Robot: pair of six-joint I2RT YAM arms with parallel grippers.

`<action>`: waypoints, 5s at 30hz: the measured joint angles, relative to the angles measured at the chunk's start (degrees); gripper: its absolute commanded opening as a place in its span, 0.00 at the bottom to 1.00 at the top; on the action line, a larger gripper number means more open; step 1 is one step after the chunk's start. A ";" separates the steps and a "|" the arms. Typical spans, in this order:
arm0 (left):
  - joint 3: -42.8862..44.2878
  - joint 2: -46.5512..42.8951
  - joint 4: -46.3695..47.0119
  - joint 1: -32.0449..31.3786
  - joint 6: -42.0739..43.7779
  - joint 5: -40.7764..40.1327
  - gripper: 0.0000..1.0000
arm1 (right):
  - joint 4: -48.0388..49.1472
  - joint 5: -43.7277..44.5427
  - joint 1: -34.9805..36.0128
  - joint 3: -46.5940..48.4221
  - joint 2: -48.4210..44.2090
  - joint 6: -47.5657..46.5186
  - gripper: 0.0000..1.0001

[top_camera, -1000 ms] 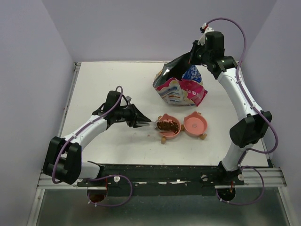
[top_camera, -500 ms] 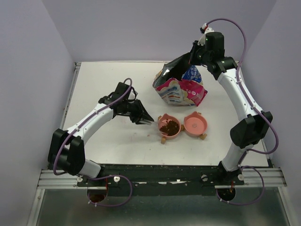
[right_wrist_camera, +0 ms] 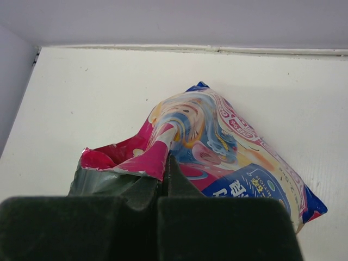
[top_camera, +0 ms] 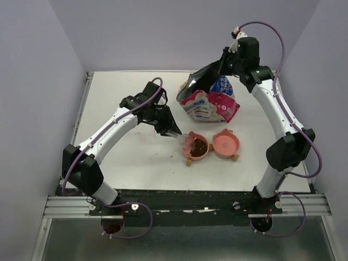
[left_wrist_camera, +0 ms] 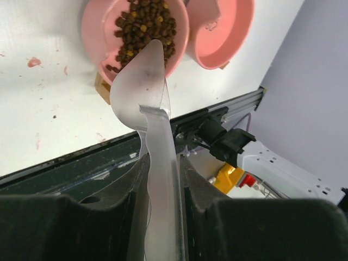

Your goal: Serve the pet food

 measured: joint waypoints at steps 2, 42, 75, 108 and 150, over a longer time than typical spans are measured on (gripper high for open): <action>1.09 0.68 -1.66 -0.46 0.44 -1.18 0.00 | 0.17 -0.02 0.00 -0.09 -0.02 -0.02 0.00; -9.03 -22.58 26.36 13.90 -24.87 7.61 0.00 | -0.39 -2.03 0.00 -1.29 -1.11 2.27 0.00; 27.65 16.13 11.02 6.01 -34.42 -5.09 0.00 | -1.07 -4.68 3.28 -3.63 -3.54 2.75 0.00; 14.67 35.10 52.33 1.73 -36.72 -10.05 0.00 | -4.72 -0.81 3.19 -1.16 -1.42 6.21 0.00; -11.76 13.40 76.30 6.14 -45.48 -1.33 0.00 | -1.33 -5.31 -5.64 0.26 0.09 8.37 0.00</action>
